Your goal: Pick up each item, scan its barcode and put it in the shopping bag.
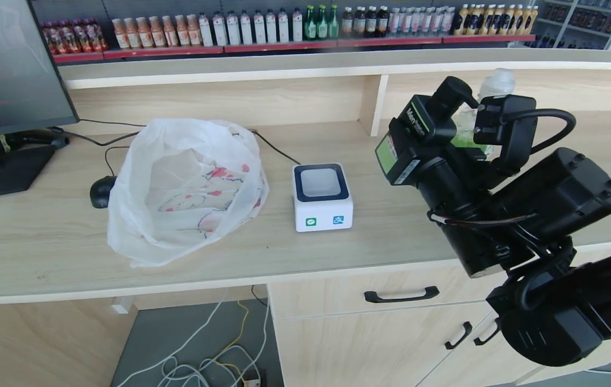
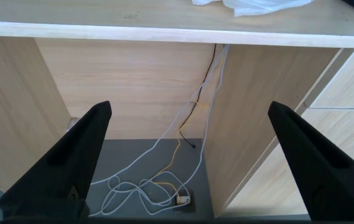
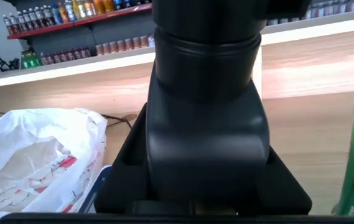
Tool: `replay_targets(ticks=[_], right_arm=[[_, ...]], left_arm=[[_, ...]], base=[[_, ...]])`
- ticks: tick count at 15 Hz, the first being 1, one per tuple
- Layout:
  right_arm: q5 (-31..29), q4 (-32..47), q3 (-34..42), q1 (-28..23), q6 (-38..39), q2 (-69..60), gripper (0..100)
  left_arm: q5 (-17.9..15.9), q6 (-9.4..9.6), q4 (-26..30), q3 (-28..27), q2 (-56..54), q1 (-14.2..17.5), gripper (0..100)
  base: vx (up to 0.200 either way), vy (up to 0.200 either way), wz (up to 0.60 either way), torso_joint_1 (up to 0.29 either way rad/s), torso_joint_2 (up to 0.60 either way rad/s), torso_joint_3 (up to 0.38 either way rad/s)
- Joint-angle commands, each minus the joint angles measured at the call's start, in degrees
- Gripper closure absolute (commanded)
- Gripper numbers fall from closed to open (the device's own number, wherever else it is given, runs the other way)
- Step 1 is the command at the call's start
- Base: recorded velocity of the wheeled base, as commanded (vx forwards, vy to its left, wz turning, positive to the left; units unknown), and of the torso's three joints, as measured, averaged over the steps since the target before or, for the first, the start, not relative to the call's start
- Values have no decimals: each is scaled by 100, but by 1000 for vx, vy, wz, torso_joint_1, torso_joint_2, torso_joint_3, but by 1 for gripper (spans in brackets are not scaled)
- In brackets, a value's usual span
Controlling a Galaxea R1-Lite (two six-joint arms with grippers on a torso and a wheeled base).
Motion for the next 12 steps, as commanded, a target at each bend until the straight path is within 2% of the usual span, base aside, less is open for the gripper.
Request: replay_targets(ticks=[1, 3, 11, 12], right_arm=[[5, -14, -71, 4, 1, 22, 100], [-4, -14, -36, 21, 89, 48, 100], [5, -14, 245, 135, 168, 109, 100], [-4, -14, 245, 127, 405, 109, 100]], left_arm=[[-1, -4, -2, 0, -2, 7, 0], [-1, 5, -2, 0, -2, 7, 0], [-1, 5, -2, 0, -2, 7, 0], [-1, 5, -2, 0, -2, 7, 0]], base=[[0, 200, 0, 7, 2, 2], [0, 200, 0, 2, 2, 5], [0, 0, 0, 0, 0, 0], [0, 0, 0, 0, 0, 0]])
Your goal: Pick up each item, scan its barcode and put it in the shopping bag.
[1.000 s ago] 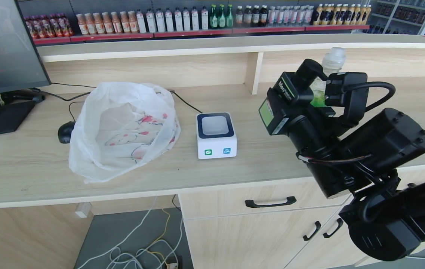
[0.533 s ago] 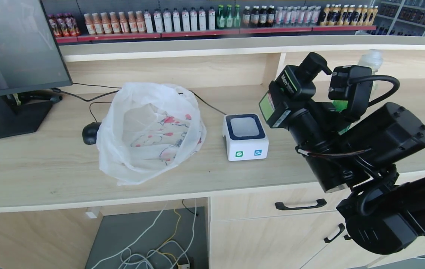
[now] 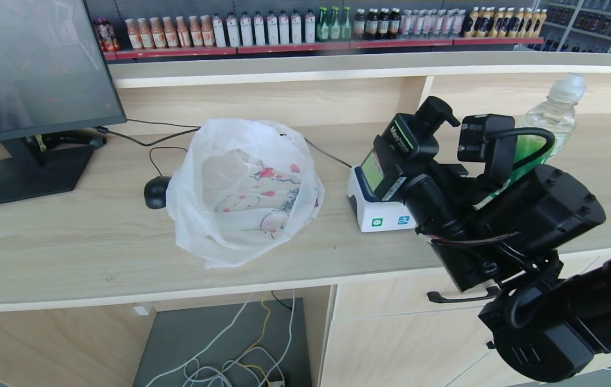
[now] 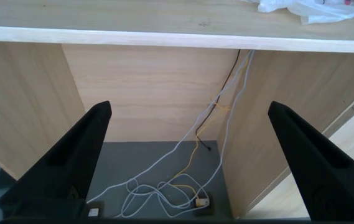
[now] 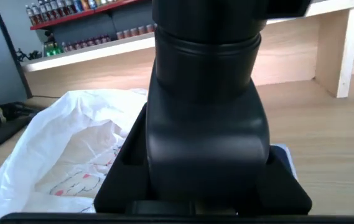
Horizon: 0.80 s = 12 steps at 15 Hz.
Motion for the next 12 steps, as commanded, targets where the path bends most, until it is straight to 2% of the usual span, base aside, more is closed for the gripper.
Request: replay_targets(ticks=[1, 4, 12], right_arm=[[-76, -14, 36, -33, 64, -14, 100], [-673, 372, -140, -191, 407, -5, 100], [-717, 399, -272, -200, 618, 48, 100]], left_arm=[[1, 0, 0, 0, -2, 4, 0], [1, 0, 0, 0, -2, 4, 0], [1, 0, 0, 0, -2, 4, 0]], base=[[0, 0, 0, 0, 0, 0], [0, 0, 0, 0, 0, 0], [0, 0, 0, 0, 0, 0]])
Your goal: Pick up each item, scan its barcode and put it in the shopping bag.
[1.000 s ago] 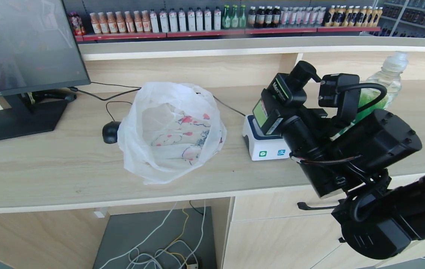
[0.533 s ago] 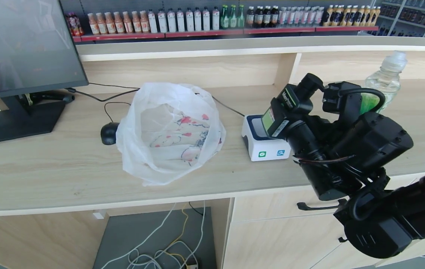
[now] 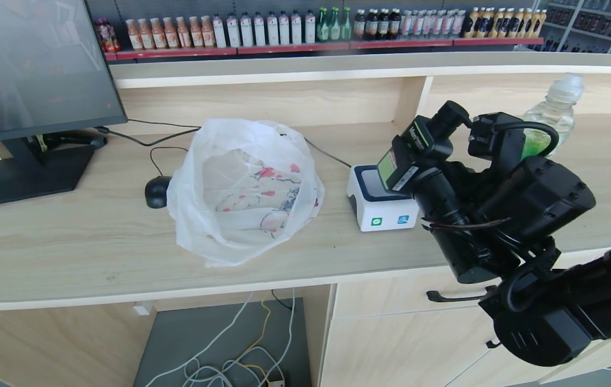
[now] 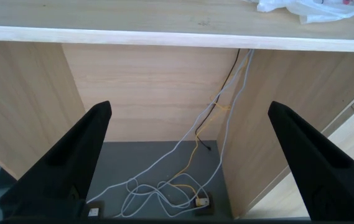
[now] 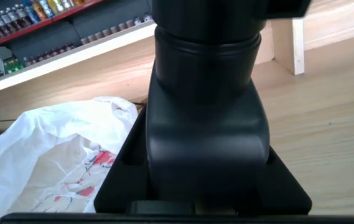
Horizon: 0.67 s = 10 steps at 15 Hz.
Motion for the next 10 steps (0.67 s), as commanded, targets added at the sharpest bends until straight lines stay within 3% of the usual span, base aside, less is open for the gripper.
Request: replay_targets(ticks=[1, 10], right_arm=[[10, 36, -161, -15, 129, 66, 100], [432, 1486, -899, -41, 2133, -136, 100]], left_arm=[[1, 0, 0, 0, -2, 4, 0], [1, 0, 0, 0, -2, 4, 0]], base=[[0, 0, 0, 0, 0, 0], [0, 0, 0, 0, 0, 0]])
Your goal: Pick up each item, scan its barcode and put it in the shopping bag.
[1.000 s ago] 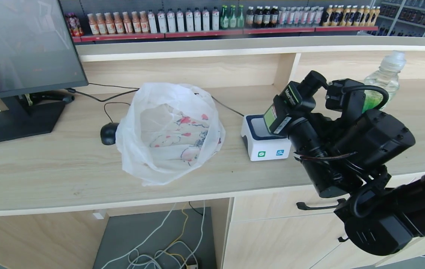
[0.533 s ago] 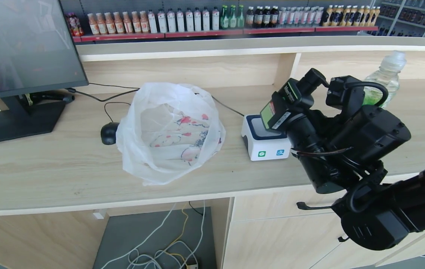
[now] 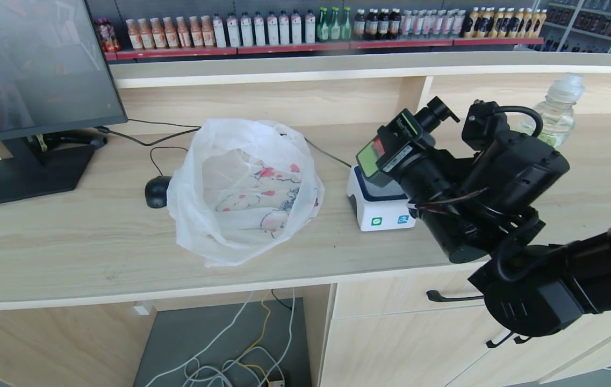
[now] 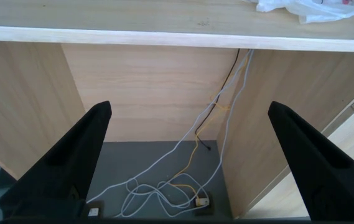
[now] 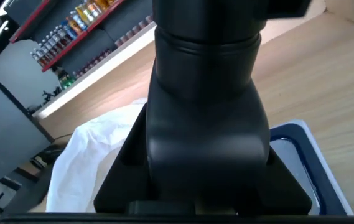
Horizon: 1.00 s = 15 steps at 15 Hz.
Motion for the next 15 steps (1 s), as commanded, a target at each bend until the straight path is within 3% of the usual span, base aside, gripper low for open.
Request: replay_targets(ticks=[1, 8, 15], right_arm=[[129, 678, -265, -30, 726, -249, 100], [920, 2321, -643, -487, 2334, -468, 100], [982, 2620, -818, -513, 2721, -196, 100]], left_arm=[[1, 0, 0, 0, -2, 2, 0], [1, 0, 0, 0, -2, 2, 0], [1, 0, 0, 0, -2, 2, 0]], base=[[0, 0, 0, 0, 0, 0], [0, 0, 0, 0, 0, 0], [0, 0, 0, 0, 0, 0]])
